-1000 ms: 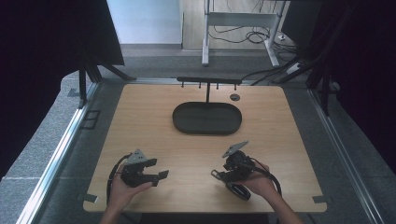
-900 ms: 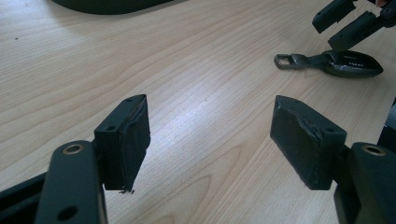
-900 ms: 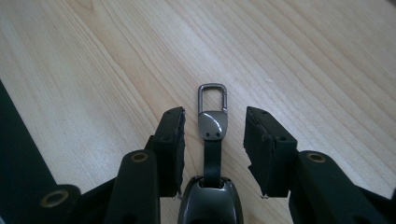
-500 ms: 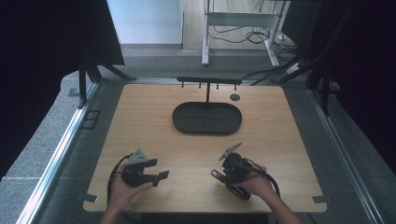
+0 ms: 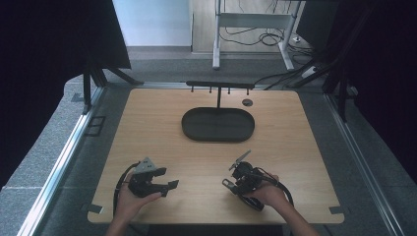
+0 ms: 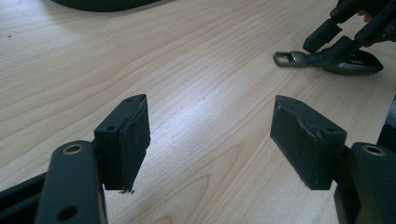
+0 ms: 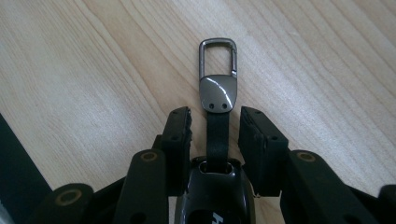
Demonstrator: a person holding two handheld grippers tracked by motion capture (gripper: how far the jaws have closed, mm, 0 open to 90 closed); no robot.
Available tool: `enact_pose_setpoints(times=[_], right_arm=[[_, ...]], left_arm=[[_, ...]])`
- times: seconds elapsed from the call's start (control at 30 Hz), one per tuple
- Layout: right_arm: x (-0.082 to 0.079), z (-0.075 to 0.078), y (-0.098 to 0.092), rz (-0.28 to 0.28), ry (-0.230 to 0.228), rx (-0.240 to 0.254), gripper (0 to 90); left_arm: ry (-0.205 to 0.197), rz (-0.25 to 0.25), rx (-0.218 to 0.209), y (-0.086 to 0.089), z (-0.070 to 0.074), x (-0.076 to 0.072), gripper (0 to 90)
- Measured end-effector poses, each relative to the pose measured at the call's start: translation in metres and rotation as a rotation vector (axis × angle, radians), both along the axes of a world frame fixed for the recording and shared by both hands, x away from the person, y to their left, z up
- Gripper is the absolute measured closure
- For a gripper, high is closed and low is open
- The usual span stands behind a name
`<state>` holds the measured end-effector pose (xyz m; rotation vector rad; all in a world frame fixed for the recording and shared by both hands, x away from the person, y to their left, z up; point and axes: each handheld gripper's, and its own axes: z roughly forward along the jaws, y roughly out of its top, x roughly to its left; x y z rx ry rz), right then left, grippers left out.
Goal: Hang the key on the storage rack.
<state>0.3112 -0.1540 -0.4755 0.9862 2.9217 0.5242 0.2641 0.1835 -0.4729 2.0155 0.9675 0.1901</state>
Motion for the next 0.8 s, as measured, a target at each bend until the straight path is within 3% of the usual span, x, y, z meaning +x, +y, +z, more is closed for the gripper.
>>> enact_pose_setpoints(times=[0.8], right_arm=[[0.007,-0.002,0.011,-0.011,0.037,-0.109,72.5]], left_arm=[[0.004,-0.004,0.003,-0.001,-0.001,0.0,29.2]])
